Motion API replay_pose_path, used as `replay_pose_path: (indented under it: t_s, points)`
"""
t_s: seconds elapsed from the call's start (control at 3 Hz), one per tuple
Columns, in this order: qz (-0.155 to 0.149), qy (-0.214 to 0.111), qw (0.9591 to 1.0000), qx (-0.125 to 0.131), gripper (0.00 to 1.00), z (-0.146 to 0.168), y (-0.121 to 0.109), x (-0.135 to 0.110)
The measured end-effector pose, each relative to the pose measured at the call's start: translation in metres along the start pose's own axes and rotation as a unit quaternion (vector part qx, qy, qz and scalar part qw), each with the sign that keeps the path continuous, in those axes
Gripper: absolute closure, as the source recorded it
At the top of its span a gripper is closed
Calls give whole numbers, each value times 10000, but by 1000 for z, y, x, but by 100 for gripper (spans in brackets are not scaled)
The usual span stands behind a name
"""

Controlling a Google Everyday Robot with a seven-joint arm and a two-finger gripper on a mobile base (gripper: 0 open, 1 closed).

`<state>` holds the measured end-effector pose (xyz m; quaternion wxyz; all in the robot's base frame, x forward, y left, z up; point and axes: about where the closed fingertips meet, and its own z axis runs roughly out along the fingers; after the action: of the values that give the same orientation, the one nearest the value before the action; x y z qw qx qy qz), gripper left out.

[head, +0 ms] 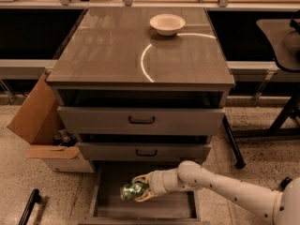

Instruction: Pick green can from bottom drawer and place on counter

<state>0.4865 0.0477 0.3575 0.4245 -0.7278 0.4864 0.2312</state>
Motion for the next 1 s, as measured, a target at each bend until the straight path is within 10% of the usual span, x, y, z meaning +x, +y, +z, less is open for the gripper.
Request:
replay_pose_path:
  t_s: [0.33,1.0]
  points:
    - [-111,-46,9999,-85,100,-20,-9,-19]
    - [-999,287,9946,-38,100,-141,-53,-144]
